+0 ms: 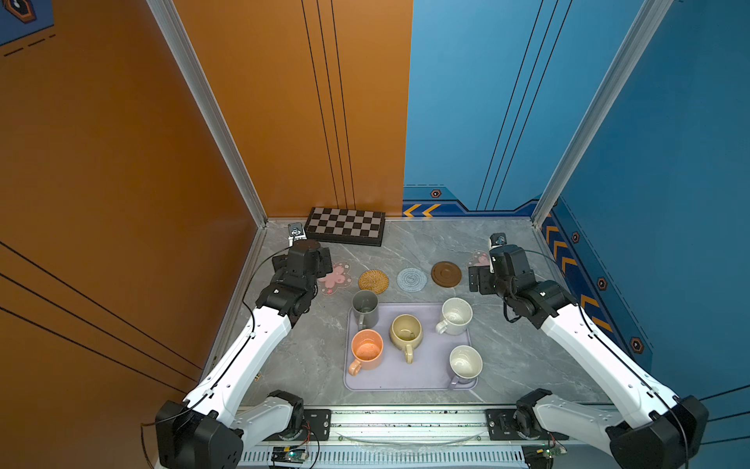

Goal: Place cups on coasters
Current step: Move the coaster to the top-right of the table.

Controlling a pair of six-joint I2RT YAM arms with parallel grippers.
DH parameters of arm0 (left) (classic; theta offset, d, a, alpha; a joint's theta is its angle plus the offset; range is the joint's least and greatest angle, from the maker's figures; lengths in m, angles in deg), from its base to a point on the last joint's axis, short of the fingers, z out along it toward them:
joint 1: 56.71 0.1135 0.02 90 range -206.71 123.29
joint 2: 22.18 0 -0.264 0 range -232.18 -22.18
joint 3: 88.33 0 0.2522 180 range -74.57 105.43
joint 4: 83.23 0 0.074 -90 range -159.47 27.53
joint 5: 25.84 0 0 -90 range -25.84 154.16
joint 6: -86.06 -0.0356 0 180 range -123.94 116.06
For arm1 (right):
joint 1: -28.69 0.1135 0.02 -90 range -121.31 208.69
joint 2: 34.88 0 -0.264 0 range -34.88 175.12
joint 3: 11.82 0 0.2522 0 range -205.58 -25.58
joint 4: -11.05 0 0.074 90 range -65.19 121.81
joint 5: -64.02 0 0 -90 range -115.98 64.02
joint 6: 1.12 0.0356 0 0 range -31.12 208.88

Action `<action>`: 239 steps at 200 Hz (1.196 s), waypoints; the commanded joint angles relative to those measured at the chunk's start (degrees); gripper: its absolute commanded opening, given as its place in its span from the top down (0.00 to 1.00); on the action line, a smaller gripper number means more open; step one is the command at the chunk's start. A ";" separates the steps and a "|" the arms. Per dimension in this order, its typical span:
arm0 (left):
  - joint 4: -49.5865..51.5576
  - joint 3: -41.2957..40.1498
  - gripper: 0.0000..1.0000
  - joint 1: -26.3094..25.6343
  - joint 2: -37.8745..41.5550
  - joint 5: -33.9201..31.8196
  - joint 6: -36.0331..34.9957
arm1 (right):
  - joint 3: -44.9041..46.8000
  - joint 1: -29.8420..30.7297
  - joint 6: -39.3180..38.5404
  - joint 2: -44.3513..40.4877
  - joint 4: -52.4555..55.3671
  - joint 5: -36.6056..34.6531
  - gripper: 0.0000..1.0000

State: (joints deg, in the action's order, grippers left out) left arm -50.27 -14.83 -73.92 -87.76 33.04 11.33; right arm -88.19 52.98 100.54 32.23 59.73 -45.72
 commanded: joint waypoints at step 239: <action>21.05 31.46 0.02 -7.22 -31.75 7.24 14.76 | -15.38 -21.56 8.65 44.72 -1.08 17.18 0.24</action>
State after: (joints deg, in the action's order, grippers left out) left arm -31.45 14.68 -80.76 -118.76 39.82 24.68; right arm -101.94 31.93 108.69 73.89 58.85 -30.18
